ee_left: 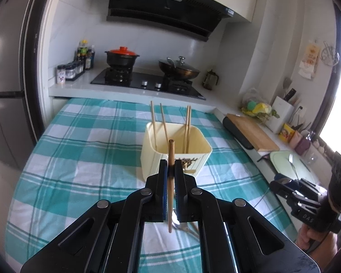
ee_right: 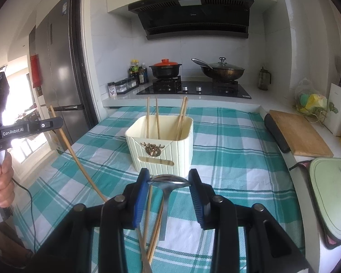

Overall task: Organize utensils
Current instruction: 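Lift the left tool's chopstick over the holder while the right tool carries the spoon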

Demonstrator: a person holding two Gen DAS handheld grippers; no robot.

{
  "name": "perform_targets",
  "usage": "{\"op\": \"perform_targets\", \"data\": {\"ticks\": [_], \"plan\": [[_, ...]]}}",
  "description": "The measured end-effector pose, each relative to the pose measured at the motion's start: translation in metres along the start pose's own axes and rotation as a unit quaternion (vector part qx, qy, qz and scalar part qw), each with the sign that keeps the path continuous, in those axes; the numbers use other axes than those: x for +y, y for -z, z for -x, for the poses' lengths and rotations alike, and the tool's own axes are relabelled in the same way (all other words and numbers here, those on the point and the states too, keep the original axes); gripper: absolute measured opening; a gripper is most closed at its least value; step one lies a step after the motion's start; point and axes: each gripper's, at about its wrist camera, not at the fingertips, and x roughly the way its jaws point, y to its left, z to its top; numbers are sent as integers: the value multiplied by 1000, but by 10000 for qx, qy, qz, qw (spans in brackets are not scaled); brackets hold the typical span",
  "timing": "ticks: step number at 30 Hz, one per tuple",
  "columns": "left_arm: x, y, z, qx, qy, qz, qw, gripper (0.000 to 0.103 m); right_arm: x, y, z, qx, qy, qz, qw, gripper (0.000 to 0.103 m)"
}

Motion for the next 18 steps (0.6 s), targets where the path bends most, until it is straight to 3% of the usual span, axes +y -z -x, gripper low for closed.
{"op": "perform_targets", "data": {"ticks": [12,18], "plan": [[2,-34,7,-152,168,48,9997,3,0,-42,1,-191,-91,160,9996,36],[-4,-71,10,-443,171,-92,9988,3,1,-78,-8,-244,-173,270,9992,36]]}}
